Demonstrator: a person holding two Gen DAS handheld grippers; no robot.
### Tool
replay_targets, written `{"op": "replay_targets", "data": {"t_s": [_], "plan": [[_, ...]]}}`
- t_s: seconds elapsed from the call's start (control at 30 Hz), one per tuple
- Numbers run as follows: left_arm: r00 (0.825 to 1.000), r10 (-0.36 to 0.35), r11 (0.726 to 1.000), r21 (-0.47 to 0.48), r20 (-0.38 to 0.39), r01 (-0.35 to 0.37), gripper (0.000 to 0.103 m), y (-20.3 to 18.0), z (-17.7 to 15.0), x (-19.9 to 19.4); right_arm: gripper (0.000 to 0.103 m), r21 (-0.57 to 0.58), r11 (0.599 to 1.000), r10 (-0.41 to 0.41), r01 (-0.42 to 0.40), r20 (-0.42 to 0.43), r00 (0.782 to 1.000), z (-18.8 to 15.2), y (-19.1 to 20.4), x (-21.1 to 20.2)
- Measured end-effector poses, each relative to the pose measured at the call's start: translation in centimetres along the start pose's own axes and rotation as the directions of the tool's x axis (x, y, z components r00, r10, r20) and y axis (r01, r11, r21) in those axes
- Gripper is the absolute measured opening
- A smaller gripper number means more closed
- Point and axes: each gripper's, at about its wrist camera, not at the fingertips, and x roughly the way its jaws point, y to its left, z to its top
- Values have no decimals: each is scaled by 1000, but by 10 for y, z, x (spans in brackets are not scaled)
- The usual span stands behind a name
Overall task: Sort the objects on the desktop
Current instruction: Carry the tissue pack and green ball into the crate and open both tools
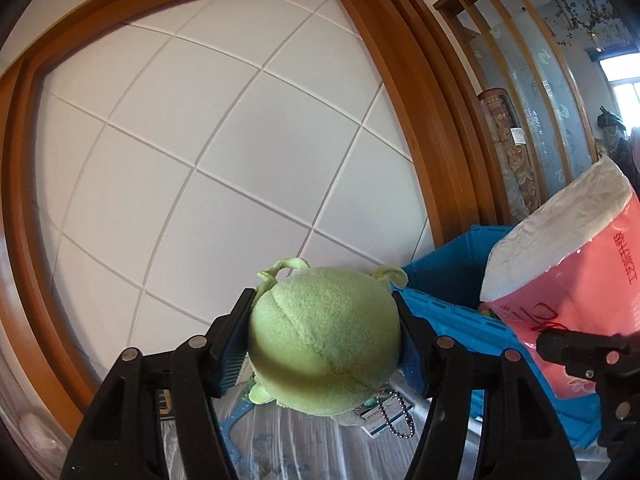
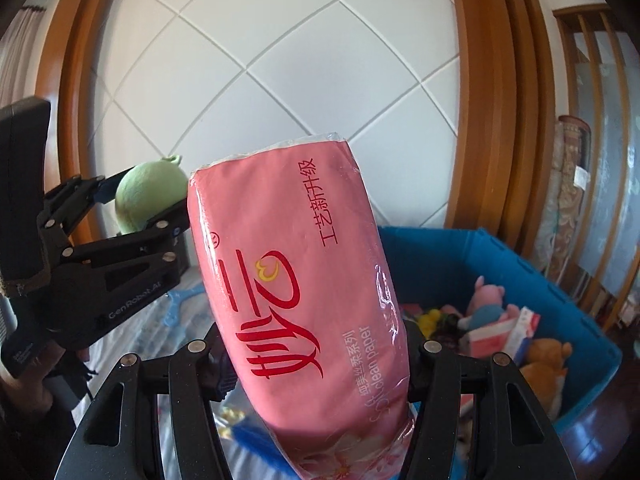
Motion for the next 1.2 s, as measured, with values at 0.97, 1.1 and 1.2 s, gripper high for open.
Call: {"op": "replay_targets", "data": {"t_s": [0.97,1.1,1.2], "plan": [[987,-154,985,69,-33,156,65,-199,103,118,60,99,990,-82,98,-147,986,39,-263,80],[983,-182,982,47,-40,184,83,-209,108,133,67,164,975,-115,148,-199,973,41,-292,99],[988,-156,986,51,-10,156,103,-214,113,137,91,220,954,-157,202,-206,966,42,-318,99]]}}
